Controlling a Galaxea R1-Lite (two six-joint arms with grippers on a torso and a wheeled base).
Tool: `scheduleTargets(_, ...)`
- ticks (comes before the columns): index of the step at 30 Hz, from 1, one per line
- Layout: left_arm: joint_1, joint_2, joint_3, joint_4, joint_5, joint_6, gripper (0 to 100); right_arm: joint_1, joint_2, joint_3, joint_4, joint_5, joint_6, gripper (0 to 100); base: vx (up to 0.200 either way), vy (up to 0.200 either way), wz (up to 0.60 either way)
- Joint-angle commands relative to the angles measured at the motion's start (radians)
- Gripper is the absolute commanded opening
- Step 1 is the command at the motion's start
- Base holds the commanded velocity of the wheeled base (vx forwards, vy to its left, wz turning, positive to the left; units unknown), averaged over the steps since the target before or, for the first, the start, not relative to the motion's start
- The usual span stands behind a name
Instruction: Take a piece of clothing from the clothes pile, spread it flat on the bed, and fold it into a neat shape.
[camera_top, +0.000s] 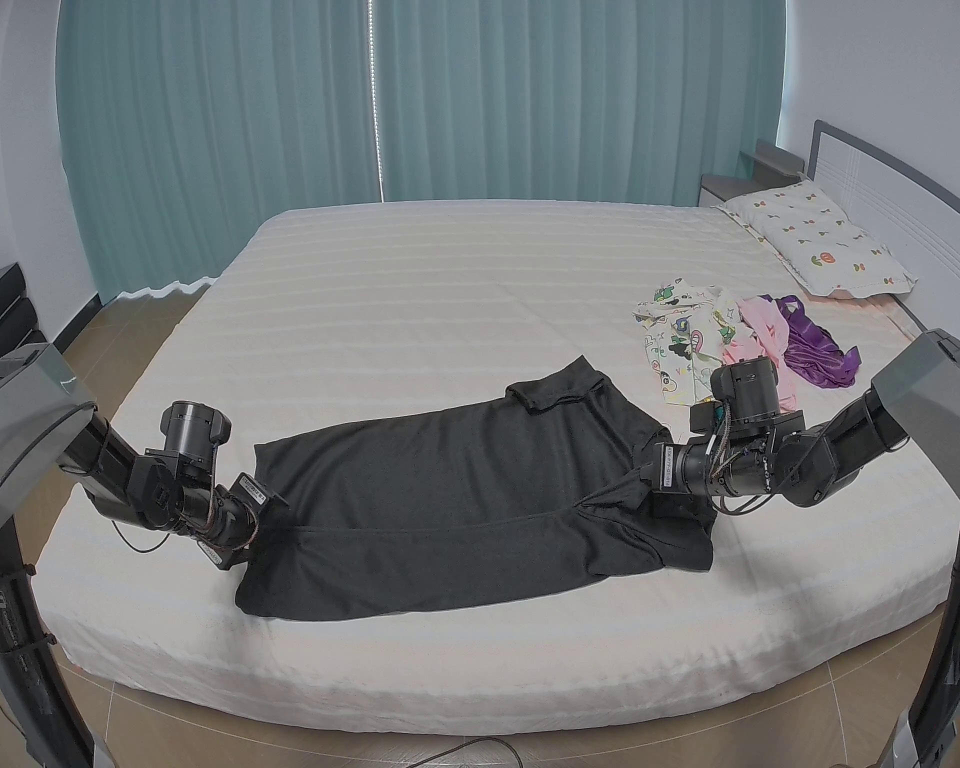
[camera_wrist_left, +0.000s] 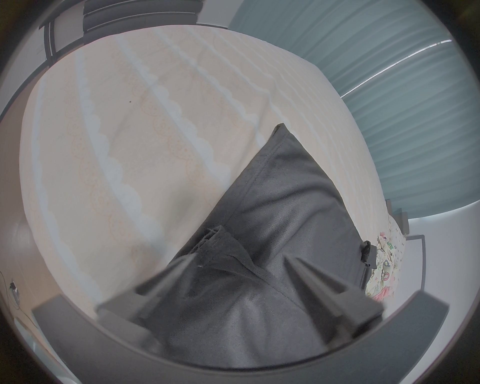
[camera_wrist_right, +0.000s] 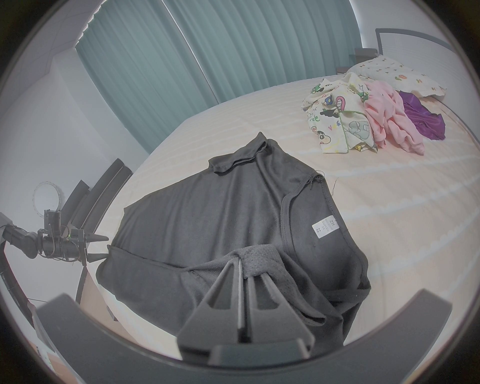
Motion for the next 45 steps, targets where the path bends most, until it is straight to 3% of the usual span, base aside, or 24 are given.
scheduleTargets(1,0.016,-0.046,0.015,0.002,-0.002,-0.003,100,0.005,-0.054,0.029,0.016,0.0,0.001,0,0.0,0.0,0.0)
scheduleTargets(11,0.03,-0.185,0.147,-0.001,-0.018,0.003,100,0.078,-0.218,0.188,0.146,-0.002,0.052,0,0.0,0.0,0.0)
scheduleTargets(12,0.028,-0.197,0.164,-0.001,-0.025,0.003,100,0.086,-0.215,0.199,0.152,-0.003,0.055,100,0.0,0.0,0.0)
scheduleTargets(18,0.027,-0.25,0.255,-0.001,-0.096,-0.003,100,0.098,-0.203,0.24,0.151,-0.017,0.113,100,0.0,0.0,0.0)
scheduleTargets(21,0.027,-0.273,0.307,-0.008,-0.117,-0.003,100,0.09,-0.253,0.25,0.152,0.007,0.218,100,0.0,0.0,0.0)
scheduleTargets(25,0.027,-0.283,0.387,-0.104,-0.156,-0.006,100,0.048,-0.302,0.253,0.155,0.07,0.301,100,0.0,0.0,0.0)
scheduleTargets(29,0.027,-0.276,0.446,-0.198,-0.162,-0.029,100,-0.008,-0.342,0.308,0.142,0.069,0.362,100,0.0,0.0,0.0)
scheduleTargets(37,0.027,-0.274,0.431,-0.225,-0.16,-0.029,100,-0.114,-0.342,0.398,0.083,0.093,0.37,100,0.1,0.0,0.0)
scheduleTargets(45,0.025,-0.283,0.407,-0.222,-0.159,-0.029,100,-0.13,-0.304,0.575,-0.223,0.107,0.376,100,0.125,0.0,0.0)
